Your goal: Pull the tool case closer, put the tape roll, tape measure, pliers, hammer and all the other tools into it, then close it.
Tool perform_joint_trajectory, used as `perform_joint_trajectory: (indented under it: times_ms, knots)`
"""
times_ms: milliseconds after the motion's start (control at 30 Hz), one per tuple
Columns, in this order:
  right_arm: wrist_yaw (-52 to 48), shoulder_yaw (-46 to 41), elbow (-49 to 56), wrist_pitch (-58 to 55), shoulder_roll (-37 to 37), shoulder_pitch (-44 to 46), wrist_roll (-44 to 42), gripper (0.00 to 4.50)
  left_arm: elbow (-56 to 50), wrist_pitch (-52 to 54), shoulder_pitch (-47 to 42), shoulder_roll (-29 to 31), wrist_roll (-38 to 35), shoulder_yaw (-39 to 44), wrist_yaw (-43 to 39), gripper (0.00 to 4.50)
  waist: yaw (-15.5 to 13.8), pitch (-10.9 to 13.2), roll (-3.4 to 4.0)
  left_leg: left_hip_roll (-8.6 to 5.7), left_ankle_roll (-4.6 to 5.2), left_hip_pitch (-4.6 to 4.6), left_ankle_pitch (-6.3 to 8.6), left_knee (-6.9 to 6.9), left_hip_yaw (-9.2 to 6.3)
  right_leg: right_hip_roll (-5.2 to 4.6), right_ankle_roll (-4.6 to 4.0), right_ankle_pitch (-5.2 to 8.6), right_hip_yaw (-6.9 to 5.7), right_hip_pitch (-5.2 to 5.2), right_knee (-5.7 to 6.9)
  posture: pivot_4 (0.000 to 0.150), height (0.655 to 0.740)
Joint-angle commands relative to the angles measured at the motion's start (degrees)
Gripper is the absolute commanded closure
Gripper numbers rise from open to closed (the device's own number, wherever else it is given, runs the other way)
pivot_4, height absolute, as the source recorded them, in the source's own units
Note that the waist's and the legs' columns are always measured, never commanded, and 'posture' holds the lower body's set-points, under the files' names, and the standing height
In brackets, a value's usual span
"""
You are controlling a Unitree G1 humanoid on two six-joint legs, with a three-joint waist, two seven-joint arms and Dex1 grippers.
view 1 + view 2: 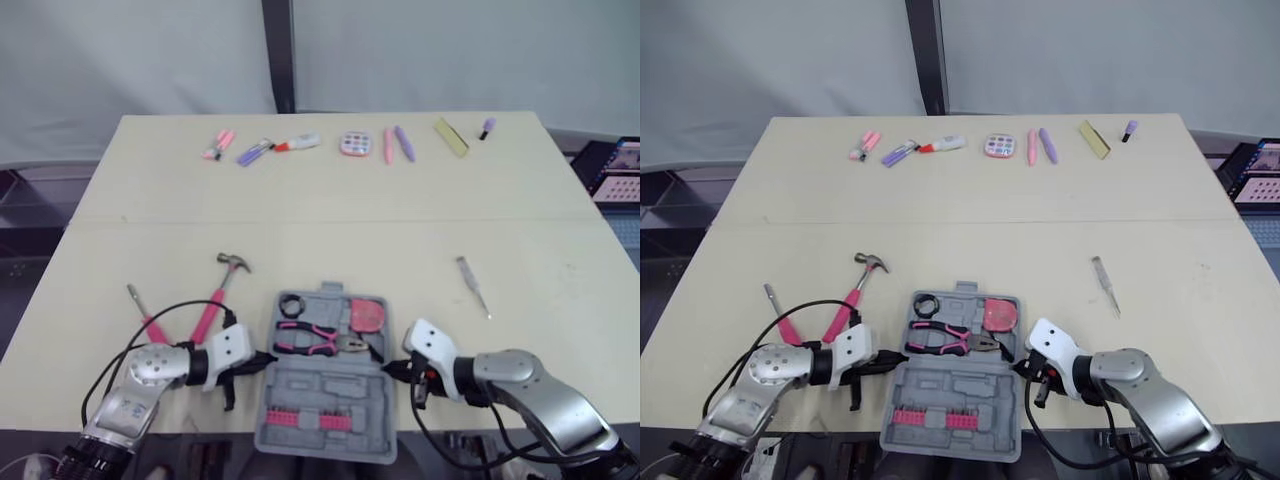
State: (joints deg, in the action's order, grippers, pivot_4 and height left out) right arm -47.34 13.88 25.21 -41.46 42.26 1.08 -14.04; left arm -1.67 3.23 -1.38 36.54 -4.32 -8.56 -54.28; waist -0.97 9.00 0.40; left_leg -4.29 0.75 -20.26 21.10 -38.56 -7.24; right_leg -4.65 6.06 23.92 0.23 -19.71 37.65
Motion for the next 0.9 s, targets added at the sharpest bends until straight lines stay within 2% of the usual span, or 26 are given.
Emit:
perform_joint_trajectory:
  times_ms: [33, 400, 900]
  knots:
    - [0.89, 0.05, 0.85, 0.33, -1.23, 0.96, -0.27, 4.47, -0.82, 0.46, -0.33, -1.04, 0.26, -1.34, 0.59, 4.43, -0.17, 0.00, 0.00, 0.00, 0.00, 0.00, 0.00, -0.01, 0.00, 0.00, 0.00, 0.00, 0.00, 0.00, 0.00, 0.150, 0.7400]
    - [0.20, -0.15, -1.42, 0.73, -1.56, 2.83, 0.73, 4.47, -1.55, 1.39, -0.56, -2.02, 0.03, -1.21, 1.58, 4.43, -0.41, -0.01, 0.01, -0.02, 0.01, 0.00, 0.01, -0.08, 0.00, -0.01, 0.00, 0.00, 0.01, 0.00, 0.00, 0.150, 0.7400]
    - [0.76, -1.40, -5.68, 1.60, -1.77, 5.83, 1.69, 4.47, 1.92, 2.55, -6.01, -4.53, 0.23, -1.69, 2.26, 4.43, -0.19, 0.00, 0.01, -0.02, 0.02, -0.03, 0.01, -0.09, -0.01, 0.02, 0.00, 0.00, -0.02, -0.07, 0.19, 0.150, 0.7400]
